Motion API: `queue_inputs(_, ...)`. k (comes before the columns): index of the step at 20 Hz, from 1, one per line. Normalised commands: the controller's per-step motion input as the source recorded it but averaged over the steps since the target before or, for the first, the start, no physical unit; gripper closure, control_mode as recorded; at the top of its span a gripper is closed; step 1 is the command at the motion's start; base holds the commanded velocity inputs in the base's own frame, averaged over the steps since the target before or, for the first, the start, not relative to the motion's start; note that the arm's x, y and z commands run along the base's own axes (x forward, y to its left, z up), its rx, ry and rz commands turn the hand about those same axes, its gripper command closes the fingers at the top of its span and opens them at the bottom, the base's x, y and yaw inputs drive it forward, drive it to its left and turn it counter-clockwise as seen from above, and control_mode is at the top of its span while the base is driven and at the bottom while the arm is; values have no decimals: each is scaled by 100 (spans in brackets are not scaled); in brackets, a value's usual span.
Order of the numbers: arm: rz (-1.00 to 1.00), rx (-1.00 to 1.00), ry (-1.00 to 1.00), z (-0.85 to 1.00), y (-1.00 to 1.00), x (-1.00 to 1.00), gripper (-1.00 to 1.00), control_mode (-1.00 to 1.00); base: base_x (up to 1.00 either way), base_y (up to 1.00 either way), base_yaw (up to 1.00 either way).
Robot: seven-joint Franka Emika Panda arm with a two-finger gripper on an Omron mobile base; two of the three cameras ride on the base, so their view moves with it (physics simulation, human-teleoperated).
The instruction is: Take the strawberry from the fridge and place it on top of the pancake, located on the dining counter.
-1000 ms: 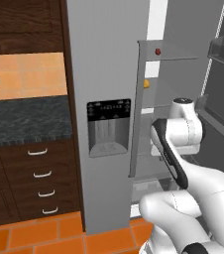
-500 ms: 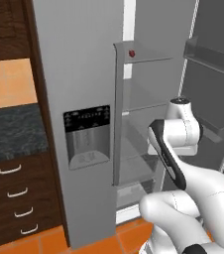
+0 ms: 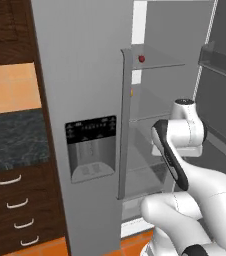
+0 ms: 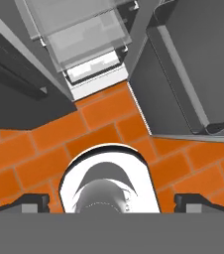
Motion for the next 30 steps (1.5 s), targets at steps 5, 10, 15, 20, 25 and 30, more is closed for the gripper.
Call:
queue_inputs(5,0,0,0,0,0,0,-100,100,43,-17,32)
queue_inputs(10,0,0,0,0,0,0,-100,100,45,-5,7)
queue_inputs(15,0,0,0,0,0,0,-100,100,33,-36,5)
queue_inputs(20,0,0,0,0,0,0,-100,100,35,-37,0)
queue_inputs(25,0,0,0,0,0,0,-100,100,40,-21,0)
queue_inputs(30,0,0,0,0,0,0,-100,100,34,-12,0)
